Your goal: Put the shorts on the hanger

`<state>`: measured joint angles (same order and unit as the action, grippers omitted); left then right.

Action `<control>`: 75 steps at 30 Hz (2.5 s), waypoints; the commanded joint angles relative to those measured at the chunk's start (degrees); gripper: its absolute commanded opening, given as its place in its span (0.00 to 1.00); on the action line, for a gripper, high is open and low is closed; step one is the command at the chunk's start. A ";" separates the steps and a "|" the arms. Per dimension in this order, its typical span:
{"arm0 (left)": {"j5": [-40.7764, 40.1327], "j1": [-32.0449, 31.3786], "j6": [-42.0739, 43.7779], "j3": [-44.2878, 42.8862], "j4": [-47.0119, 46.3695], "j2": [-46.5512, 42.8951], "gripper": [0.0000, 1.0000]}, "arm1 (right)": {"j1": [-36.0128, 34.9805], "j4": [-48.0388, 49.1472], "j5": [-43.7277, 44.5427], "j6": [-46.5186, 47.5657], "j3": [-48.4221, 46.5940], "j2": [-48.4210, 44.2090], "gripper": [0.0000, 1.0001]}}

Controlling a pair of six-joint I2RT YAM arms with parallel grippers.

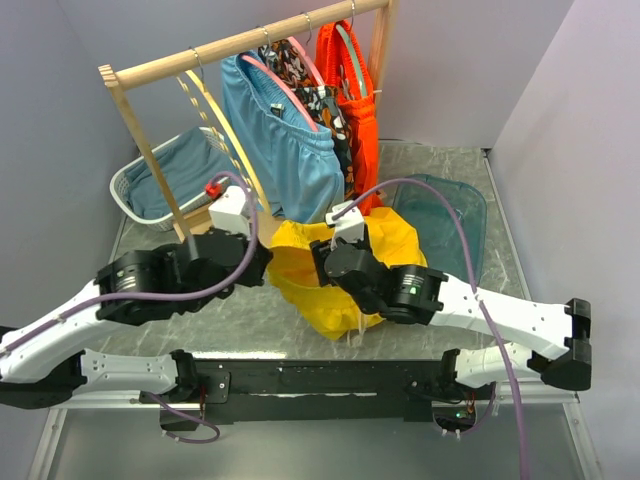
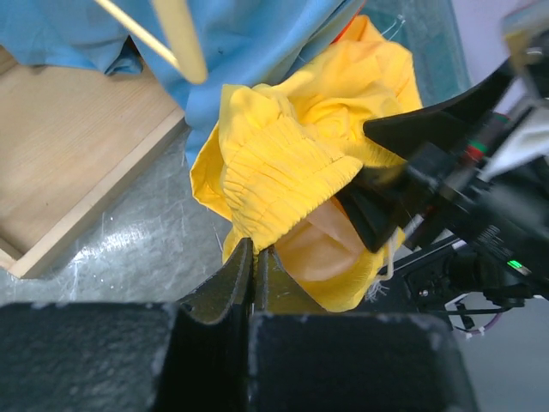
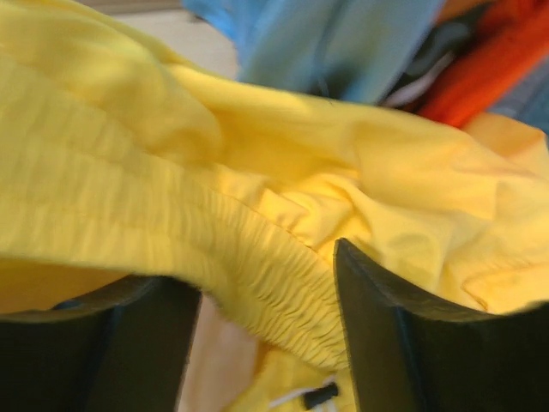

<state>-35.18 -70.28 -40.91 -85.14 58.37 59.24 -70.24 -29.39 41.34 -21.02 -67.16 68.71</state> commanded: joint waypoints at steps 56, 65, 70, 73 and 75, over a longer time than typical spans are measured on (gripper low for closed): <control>-0.69 0.32 -14.89 32.83 -10.36 -17.76 0.02 | 24.53 -5.88 -29.92 -9.57 15.36 -20.72 0.00; 2.04 0.32 -11.75 24.69 -8.62 -21.01 0.54 | 24.97 -1.38 -29.92 -10.80 21.27 -18.43 0.00; -3.13 0.32 -7.97 9.52 -6.09 -18.04 0.61 | 25.06 -0.15 -31.06 -10.71 21.63 -17.82 0.00; -10.05 0.32 -6.30 0.81 -5.98 -14.00 0.61 | 25.06 0.29 -31.59 -10.63 21.63 -17.55 0.00; -14.46 0.32 -4.55 -4.47 -6.34 -11.71 0.61 | 25.06 0.73 -32.02 -10.71 21.80 -17.38 0.00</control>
<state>-39.35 -70.30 -50.17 -81.06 52.14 42.50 -45.52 -32.64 9.74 -31.27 -45.60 51.11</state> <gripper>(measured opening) 0.607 0.030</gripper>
